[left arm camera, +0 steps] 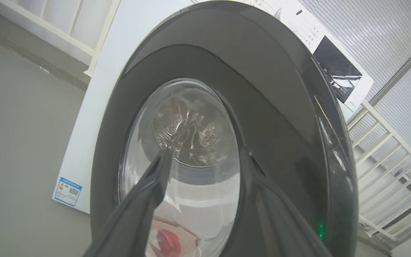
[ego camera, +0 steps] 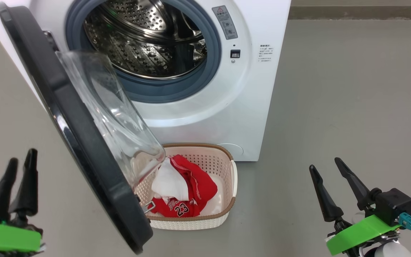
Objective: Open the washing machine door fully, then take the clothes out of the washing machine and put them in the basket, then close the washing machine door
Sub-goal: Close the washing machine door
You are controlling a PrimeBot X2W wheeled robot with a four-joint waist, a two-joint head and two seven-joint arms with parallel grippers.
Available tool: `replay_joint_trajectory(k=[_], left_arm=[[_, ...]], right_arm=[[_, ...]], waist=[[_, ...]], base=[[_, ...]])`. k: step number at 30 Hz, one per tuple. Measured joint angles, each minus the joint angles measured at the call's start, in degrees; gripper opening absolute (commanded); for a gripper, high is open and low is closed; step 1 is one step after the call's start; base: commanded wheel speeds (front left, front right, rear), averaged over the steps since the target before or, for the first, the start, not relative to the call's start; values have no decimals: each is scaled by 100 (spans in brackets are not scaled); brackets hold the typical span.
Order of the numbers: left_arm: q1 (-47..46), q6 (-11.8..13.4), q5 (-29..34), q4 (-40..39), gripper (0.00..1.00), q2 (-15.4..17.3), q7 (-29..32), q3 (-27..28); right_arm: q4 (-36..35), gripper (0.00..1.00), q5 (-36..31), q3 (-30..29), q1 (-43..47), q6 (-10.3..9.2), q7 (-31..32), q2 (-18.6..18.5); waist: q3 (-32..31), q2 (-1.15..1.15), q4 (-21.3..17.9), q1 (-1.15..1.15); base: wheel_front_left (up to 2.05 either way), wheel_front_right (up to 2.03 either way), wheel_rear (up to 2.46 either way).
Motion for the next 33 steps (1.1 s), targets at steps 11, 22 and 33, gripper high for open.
replay_joint_trajectory(k=[11,22,33], left_arm=[[836,-191,1308,502,100,224,-2084,-491],[1199,-194,2764,1084,100,598,-2828,-845],[1309,-196,3303,1169,100,411,-2829,-784]], right_arm=[[34,100,0,27,-1,0,0,88],[48,100,-23,9,6,0,0,100],[63,100,-58,8,6,0,0,135]], waist=[[-148,0,-69,0],[-199,0,-135,0],[-175,0,-154,0]], base=[[0,0,0],[0,0,0],[0,0,0]])
